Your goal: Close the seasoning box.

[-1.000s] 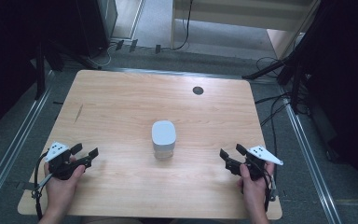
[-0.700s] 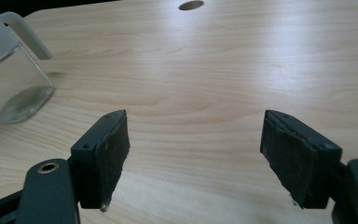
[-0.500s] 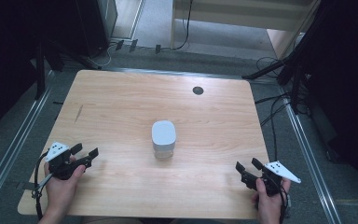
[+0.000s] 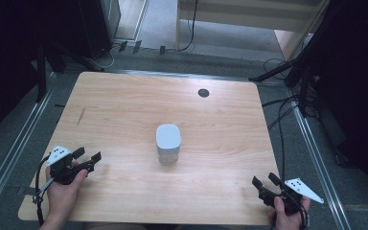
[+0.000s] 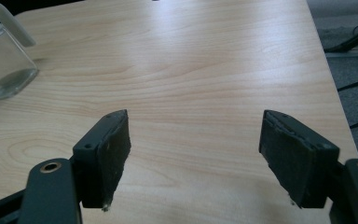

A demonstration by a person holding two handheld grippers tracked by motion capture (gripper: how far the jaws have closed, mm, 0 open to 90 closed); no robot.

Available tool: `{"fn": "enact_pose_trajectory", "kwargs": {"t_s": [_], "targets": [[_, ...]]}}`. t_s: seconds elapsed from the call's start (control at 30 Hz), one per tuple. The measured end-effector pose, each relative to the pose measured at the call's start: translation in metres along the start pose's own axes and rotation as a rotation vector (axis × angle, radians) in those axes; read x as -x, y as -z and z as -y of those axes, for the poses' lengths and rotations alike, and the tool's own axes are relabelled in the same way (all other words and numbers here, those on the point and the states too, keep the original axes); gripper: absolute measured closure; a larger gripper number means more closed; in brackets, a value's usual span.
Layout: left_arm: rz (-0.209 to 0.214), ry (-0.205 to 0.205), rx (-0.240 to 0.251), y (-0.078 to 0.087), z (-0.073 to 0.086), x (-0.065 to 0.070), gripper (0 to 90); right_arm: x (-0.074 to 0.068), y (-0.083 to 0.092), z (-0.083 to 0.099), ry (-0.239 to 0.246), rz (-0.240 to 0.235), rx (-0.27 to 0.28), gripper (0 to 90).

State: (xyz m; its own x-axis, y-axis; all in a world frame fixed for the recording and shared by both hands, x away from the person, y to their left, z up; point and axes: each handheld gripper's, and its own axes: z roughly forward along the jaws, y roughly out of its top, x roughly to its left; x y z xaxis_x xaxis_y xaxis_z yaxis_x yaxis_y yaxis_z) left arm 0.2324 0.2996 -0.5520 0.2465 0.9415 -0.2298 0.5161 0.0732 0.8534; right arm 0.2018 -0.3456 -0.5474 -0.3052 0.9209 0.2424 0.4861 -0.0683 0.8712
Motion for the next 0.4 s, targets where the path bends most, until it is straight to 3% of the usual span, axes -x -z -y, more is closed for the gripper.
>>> {"fn": "enact_pose_trajectory", "kwargs": {"t_s": [0.27,0.4], "targets": [[-0.001,0.003,-0.003,-0.0005,-0.0002,-0.0002,26.6,-0.0009,0.0005,0.0004,0.015,0.023,-0.007,25.8],[0.001,0.003,-0.002,-0.0008,-0.0003,0.0000,28.4,0.0018,0.0006,0.0001,-0.002,0.002,-0.003,24.6]]}}
